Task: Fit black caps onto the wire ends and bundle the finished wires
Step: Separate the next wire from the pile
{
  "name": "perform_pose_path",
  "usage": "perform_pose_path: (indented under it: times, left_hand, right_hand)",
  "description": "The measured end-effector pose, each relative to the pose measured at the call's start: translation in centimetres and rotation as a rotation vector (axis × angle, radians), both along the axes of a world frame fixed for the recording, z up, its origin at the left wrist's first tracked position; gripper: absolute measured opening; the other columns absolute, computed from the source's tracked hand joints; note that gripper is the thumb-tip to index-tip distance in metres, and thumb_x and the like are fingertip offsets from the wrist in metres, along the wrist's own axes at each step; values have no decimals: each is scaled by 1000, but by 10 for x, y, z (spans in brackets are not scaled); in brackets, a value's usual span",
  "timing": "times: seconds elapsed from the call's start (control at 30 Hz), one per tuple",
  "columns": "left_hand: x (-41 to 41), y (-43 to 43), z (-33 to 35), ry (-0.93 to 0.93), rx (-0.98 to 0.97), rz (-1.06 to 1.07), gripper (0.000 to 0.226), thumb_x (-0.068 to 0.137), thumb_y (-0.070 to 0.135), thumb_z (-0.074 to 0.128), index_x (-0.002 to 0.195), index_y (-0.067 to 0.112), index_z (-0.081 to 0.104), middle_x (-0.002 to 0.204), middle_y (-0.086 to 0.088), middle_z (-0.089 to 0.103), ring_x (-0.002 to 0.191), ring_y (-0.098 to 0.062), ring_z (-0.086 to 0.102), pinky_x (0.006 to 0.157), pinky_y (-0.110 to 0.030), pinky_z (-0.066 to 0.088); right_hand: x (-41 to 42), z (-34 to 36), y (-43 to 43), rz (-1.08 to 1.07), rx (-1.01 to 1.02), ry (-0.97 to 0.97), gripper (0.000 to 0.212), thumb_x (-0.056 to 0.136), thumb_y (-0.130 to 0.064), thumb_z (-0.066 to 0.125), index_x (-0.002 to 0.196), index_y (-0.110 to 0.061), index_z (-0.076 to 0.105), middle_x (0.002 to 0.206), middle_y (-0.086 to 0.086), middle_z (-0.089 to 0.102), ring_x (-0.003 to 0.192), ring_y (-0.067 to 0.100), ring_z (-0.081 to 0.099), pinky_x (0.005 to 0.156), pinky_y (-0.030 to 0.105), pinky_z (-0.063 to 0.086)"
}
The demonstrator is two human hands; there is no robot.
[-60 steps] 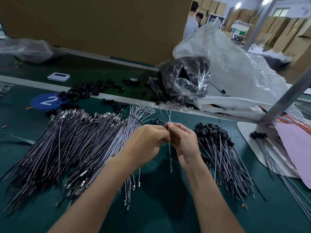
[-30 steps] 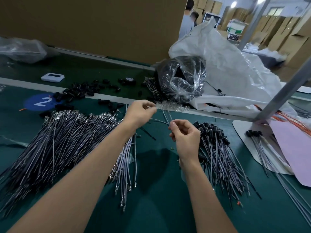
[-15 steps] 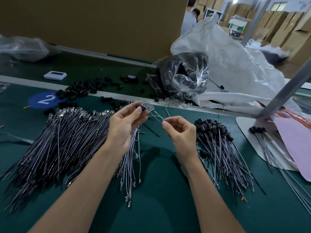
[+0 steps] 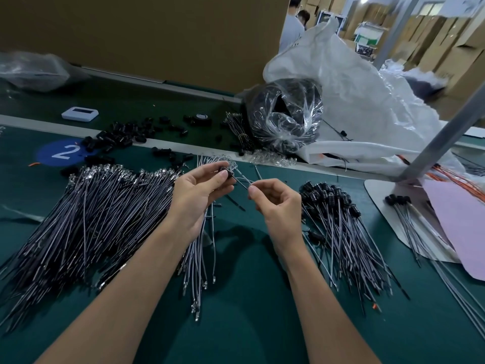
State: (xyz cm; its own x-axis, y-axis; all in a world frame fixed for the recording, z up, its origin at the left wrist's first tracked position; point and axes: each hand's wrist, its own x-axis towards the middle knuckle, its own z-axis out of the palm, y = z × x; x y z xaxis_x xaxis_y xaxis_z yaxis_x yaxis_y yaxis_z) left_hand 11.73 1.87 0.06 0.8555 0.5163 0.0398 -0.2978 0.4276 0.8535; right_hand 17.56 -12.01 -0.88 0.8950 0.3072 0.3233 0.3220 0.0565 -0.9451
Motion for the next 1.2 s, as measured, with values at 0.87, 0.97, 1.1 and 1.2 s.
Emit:
perform_pose_path:
  times: [0.87, 0.97, 1.1, 1.2]
  left_hand:
    - [-1, 2, 3, -48, -109, 93, 23, 98, -4, 45, 92, 7, 64, 89, -8, 75, 90, -22, 72, 78, -28, 58]
    - [0, 0, 4, -48, -108, 67, 21, 98, -5, 44, 95, 4, 63, 90, -9, 75, 89, -23, 73, 75, -27, 58]
    - [0, -4, 4, -47, -108, 37, 21, 98, -6, 44, 94, 2, 63, 92, -13, 74, 90, -25, 73, 74, -27, 58]
    - [0, -4, 3, -44, -115, 26, 19, 98, -5, 45, 97, 1, 62, 93, -14, 74, 89, -24, 73, 73, -26, 58]
  right_hand:
    - [-1, -4, 3, -44, -146, -84, 17, 79, -10, 78, 72, -25, 74, 63, -9, 68, 56, 3, 57, 58, 14, 45]
    - [-1, -4, 4, -47, -158, -115, 17, 78, -9, 79, 72, -23, 74, 61, -9, 67, 55, 1, 55, 57, 12, 43]
    - [-1, -5, 4, -54, -156, -135, 15, 78, -8, 79, 73, -21, 74, 64, -6, 69, 57, 2, 57, 59, 13, 45]
    - [1, -6, 4, -77, -130, -122, 12, 79, -11, 78, 74, -21, 74, 65, -6, 69, 58, 2, 57, 59, 14, 45]
